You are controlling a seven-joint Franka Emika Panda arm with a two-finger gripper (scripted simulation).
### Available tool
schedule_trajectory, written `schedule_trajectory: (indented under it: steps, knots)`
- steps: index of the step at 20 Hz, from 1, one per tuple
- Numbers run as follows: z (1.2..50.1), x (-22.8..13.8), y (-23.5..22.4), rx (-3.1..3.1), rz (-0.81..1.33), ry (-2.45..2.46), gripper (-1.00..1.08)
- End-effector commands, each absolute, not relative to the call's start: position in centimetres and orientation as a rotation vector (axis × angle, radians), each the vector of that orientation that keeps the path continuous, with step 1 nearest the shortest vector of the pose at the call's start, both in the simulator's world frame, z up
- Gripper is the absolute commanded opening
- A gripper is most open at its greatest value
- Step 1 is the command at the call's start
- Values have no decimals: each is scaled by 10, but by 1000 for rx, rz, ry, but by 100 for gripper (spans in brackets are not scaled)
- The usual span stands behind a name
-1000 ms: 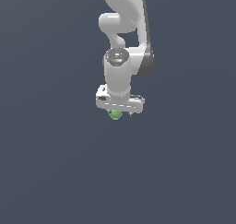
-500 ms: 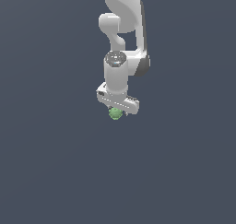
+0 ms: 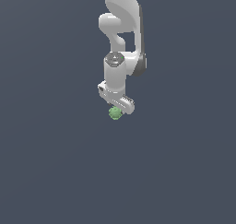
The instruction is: Pick up the object and move it to a goal position.
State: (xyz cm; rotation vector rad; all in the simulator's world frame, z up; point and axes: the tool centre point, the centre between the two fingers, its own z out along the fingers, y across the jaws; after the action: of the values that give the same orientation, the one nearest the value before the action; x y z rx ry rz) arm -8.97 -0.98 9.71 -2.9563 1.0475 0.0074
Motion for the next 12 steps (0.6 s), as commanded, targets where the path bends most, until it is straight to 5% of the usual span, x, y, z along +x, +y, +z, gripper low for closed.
schedule_trajectory:
  steps: [1,12]
  knots:
    - [94,-95,-11,-2936,4,1108,100]
    - [89,-103,-14,-2908,1,1188,100]
